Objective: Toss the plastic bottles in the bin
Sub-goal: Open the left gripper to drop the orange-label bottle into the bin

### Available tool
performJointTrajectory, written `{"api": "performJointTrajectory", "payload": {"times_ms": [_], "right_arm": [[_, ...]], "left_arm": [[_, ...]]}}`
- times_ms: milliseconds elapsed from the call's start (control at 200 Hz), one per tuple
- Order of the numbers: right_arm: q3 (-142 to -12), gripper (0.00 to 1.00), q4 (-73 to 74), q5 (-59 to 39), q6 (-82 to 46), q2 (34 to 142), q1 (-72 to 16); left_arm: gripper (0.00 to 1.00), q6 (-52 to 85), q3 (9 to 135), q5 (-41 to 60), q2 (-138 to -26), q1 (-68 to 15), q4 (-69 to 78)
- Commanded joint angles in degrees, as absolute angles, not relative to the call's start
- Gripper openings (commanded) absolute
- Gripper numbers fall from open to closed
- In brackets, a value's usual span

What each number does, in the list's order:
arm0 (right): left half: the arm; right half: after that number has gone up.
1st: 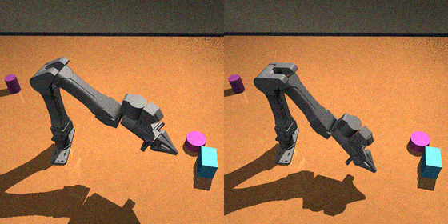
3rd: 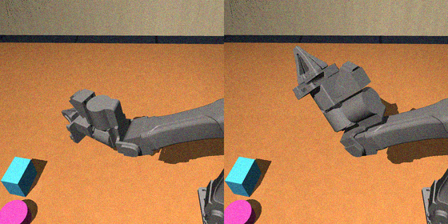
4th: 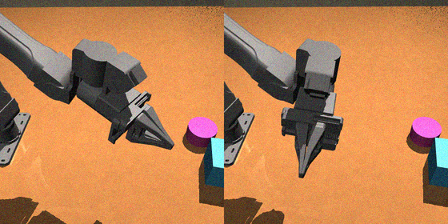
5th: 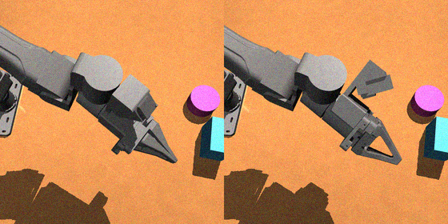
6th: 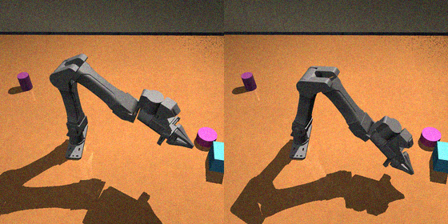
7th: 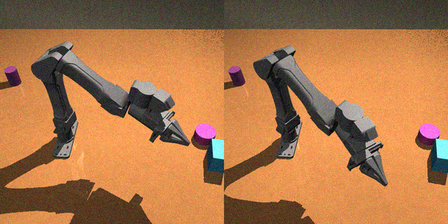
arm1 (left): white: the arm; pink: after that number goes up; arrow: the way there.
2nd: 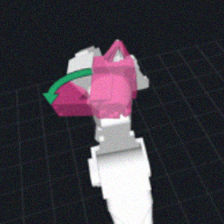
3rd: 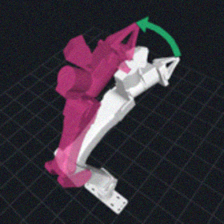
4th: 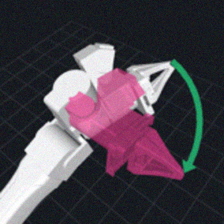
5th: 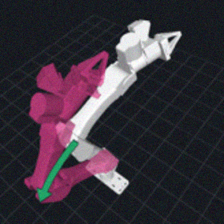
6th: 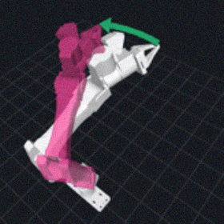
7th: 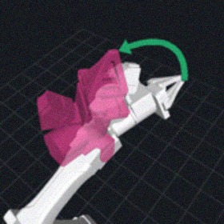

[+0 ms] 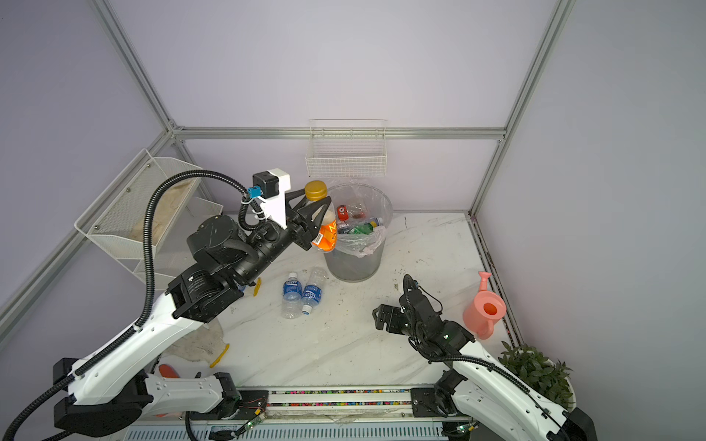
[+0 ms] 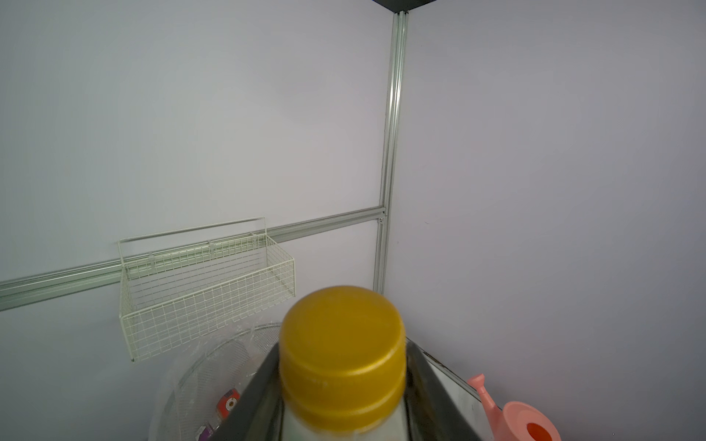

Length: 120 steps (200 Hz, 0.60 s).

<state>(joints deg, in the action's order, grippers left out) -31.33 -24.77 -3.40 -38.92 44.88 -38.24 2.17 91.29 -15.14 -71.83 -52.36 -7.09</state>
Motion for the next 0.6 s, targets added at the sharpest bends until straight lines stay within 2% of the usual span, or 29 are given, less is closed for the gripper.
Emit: {"api": "performJointTrajectory", "payload": {"times_ms": [0,405,595], "right_arm": [[-30.6,0.97,-24.3,-3.7,-40.2,43.6,-38.4],[-29.8,0.97,-23.4,-4.1,-40.5,43.4,-38.4],[-30.1,0.97,-23.7,-4.2,-40.2,43.2,-38.4]], "left_arm": [[0.30,-1.0,94.8,-15.6,-73.0,-51.3,0.2],[0.31,-3.2,102.7,-13.8,-80.5,-49.3,0.4],[0.31,-2.4,109.2,-12.5,-88.3,-47.7,-1.8]]}}
